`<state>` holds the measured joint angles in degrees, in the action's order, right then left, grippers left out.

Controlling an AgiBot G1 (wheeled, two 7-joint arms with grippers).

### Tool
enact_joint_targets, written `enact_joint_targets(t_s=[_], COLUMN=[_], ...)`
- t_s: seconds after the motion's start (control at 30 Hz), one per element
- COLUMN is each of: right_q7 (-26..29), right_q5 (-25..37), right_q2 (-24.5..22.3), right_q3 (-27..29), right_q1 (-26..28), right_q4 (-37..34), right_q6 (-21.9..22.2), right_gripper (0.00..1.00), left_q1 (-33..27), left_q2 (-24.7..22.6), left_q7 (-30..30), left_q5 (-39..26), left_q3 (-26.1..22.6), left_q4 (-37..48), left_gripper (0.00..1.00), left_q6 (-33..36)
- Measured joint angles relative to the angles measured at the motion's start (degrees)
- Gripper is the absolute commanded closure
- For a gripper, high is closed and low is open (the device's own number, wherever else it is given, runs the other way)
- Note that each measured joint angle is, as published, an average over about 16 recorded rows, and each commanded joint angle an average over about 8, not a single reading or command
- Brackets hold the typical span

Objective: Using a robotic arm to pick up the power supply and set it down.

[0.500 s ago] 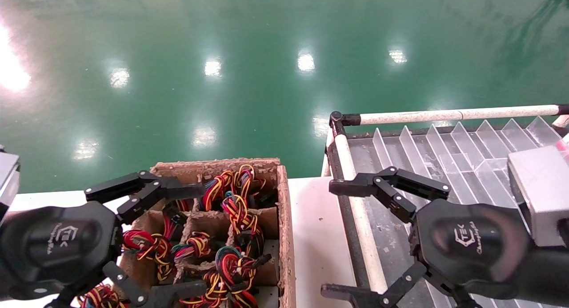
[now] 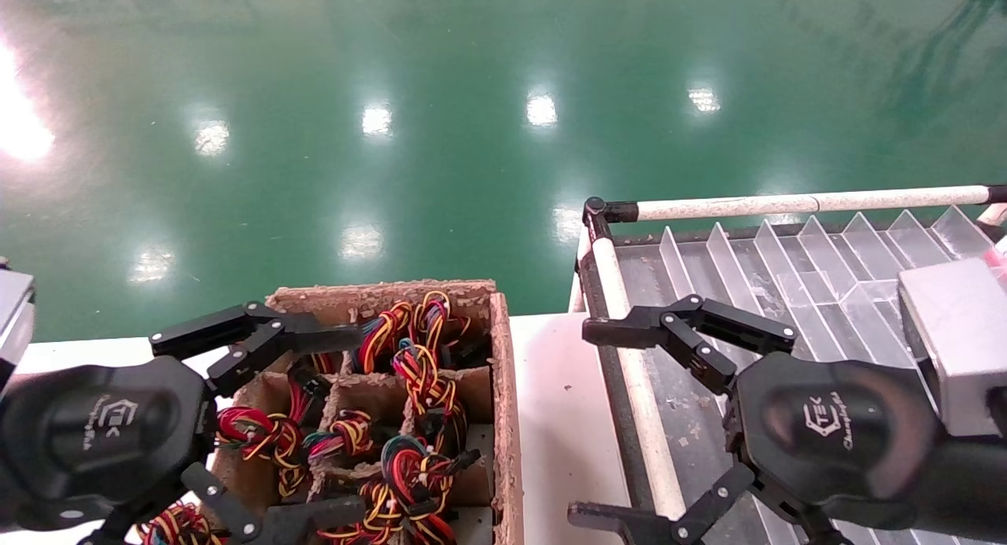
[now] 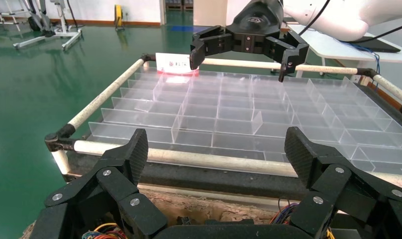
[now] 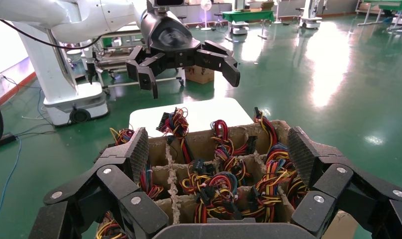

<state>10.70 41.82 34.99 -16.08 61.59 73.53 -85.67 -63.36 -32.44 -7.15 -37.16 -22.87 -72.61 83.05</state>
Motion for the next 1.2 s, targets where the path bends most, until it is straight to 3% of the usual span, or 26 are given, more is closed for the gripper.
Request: enact_joint_targets(t_s=[1.2], right_q7=[0.0], right_q5=[0.0], right_q2=[0.0], right_q3=[0.0], right_q1=[0.0], right_q4=[0.0], right_q6=[0.0], right_gripper=[0.0], left_q1=[0.0], left_q2=[0.0], left_q7=[0.0], left_q5=[0.0], left_q3=[0.0], left_q4=[0.0], left_gripper=[0.0], left_q6=[0.0])
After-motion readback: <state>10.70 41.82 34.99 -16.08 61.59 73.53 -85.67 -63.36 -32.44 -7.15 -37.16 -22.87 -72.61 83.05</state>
